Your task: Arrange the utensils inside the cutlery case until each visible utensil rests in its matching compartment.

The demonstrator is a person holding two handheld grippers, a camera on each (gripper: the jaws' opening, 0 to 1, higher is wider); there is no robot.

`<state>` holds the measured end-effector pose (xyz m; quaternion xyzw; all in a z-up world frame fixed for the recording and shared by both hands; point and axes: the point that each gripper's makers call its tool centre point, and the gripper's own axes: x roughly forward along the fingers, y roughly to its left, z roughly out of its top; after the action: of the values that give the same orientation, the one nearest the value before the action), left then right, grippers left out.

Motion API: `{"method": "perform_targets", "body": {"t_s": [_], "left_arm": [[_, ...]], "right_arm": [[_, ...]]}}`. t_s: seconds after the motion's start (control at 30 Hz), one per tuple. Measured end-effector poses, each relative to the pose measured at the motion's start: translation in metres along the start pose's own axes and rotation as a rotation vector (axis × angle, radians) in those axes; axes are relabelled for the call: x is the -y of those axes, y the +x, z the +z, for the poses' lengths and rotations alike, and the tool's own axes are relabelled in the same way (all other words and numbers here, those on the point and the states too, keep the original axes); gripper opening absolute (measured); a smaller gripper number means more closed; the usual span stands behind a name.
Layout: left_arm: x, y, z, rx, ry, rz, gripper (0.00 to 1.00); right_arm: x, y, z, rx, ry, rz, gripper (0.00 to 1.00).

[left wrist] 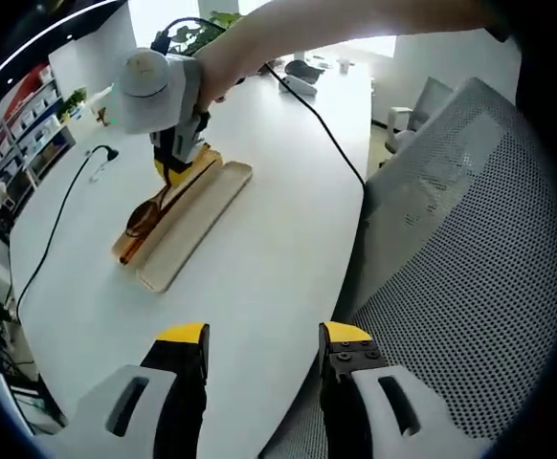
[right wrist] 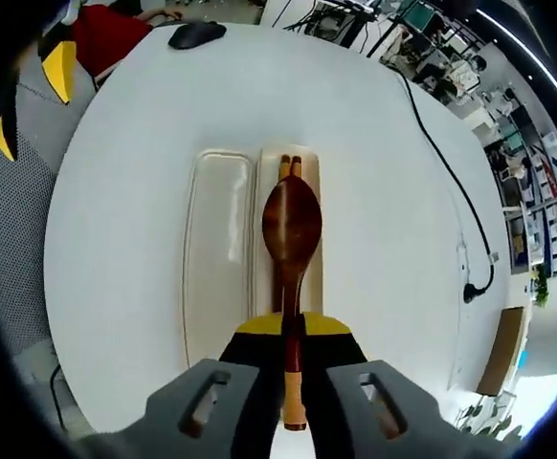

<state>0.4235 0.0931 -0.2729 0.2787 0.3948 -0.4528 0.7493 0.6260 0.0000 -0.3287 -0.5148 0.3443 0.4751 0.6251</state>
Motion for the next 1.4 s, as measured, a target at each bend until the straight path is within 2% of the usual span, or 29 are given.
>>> {"method": "perform_targets", "body": {"t_s": [0.57, 1.07, 1.2, 1.27, 1.33, 1.4], "left_arm": [[0.002, 0.001, -0.002, -0.007, 0.006, -0.009, 0.47], [0.006, 0.002, -0.001, -0.003, 0.007, -0.025, 0.47], [0.006, 0.002, 0.000, 0.002, 0.008, -0.028, 0.48], [0.006, 0.002, -0.001, -0.003, 0.008, -0.026, 0.48], [0.005, 0.002, -0.002, -0.005, 0.008, -0.024, 0.48], [0.005, 0.001, -0.001, -0.001, 0.004, -0.024, 0.48]], "right_arm": [[0.004, 0.012, 0.011, -0.004, -0.061, -0.047, 0.01], [-0.003, 0.018, 0.017, 0.019, -0.064, -0.039, 0.02], [-0.001, 0.018, 0.017, 0.023, -0.109, -0.051, 0.02], [-0.002, 0.016, 0.019, 0.046, -0.076, -0.044, 0.02], [0.000, 0.015, 0.017, 0.041, -0.043, -0.049, 0.03], [0.000, 0.013, 0.017, 0.050, -0.031, -0.053, 0.08]]}}
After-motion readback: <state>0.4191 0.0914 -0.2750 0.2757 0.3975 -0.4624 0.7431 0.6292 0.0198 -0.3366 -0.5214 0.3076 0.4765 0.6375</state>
